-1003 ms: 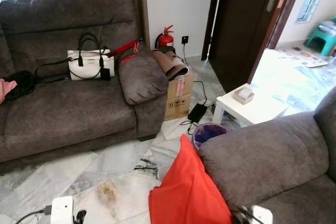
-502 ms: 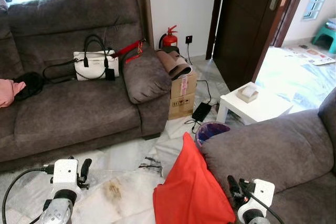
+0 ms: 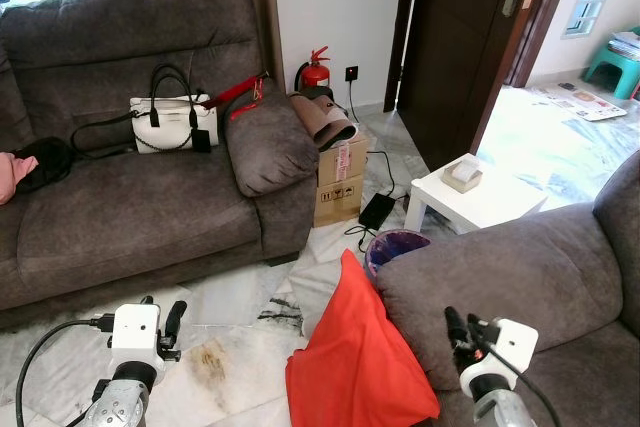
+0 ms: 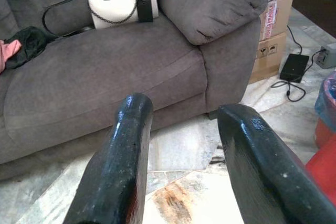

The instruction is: Move the pillow to the sofa from floor

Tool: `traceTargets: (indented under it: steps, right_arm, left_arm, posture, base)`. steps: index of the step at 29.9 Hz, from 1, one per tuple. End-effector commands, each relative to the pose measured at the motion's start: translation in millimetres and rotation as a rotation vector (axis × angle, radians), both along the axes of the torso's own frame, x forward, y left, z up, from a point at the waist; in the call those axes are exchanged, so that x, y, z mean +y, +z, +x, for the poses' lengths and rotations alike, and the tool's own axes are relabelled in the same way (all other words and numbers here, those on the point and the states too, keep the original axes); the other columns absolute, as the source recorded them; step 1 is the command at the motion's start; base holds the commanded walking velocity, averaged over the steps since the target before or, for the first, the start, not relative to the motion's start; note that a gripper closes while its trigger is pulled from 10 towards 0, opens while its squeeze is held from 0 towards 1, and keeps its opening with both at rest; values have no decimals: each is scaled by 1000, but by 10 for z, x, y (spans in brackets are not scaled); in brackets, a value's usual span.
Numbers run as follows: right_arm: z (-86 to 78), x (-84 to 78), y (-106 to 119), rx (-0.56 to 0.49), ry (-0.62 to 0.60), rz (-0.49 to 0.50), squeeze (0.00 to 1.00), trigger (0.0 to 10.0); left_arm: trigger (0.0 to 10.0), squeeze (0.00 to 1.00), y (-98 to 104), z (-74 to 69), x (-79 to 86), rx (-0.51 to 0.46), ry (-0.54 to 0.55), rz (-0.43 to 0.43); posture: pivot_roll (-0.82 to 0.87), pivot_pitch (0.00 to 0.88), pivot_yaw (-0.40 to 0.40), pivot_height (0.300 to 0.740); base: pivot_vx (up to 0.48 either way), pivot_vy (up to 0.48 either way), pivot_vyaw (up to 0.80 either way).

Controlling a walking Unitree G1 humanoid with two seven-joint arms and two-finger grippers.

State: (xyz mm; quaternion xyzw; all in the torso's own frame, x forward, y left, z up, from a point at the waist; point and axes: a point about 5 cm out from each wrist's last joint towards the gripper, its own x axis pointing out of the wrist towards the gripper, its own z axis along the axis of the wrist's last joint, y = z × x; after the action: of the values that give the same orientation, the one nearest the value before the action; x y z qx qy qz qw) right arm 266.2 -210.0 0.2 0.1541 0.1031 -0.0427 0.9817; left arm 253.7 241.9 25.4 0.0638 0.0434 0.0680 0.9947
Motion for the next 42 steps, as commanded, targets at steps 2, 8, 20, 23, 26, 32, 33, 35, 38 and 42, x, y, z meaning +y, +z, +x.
traceTargets:
  steps: [2,8,20,23,26,32,33,35,38,42]
  right_arm:
    - [-33,24,-37,14,5,-1,0,10000]
    - [-40,-126,-2,-2,-20,-4,0,10000]
    - [-6,-359,102,-36,-65,-19,0,10000]
    - [-9,-364,106,-44,-77,-12,0,10000]
    - [3,-378,131,-63,-93,-6,0,10000]
    - [23,-409,188,-102,-105,-2,0,10000]
    - [23,-413,193,-106,-108,0,0,10000]
    - [22,-419,199,-113,-117,4,0,10000]
    - [40,-332,209,-123,-77,-23,0,10000]
    - [37,-210,195,-134,-41,-30,0,10000]
  left_arm:
    - [10000,0,27,45,-48,-6,-17,4]
    - [10000,0,77,159,-67,1,-42,11]
    - [10000,0,192,398,-85,1,-49,-10]
    - [10000,0,161,356,-34,10,-41,-6]
    - [10000,0,137,333,-15,20,-34,-5]
    - [10000,0,92,298,-40,29,-32,-12]
    - [10000,0,88,296,-44,29,-32,-15]
    - [10000,0,82,284,-47,26,-31,-15]
    - [10000,0,48,239,-28,33,-20,-10]
    - [10000,0,-22,130,48,42,33,-26]
  posture:
    - [100,0,51,740]
    - [23,0,93,740]
    - [-46,0,120,740]
    - [-50,0,131,740]
    - [-49,0,138,740]
    - [-45,0,139,740]
    - [-45,0,139,740]
    - [-35,0,130,740]
    - [-31,0,110,740]
    - [0,0,87,740]
  base:
    - [0,0,0]
    - [0,0,0]
    - [0,0,0]
    - [0,0,0]
    - [0,0,0]
    - [0,0,0]
    - [0,0,0]
    - [0,0,0]
    - [0,0,0]
    - [0,0,0]
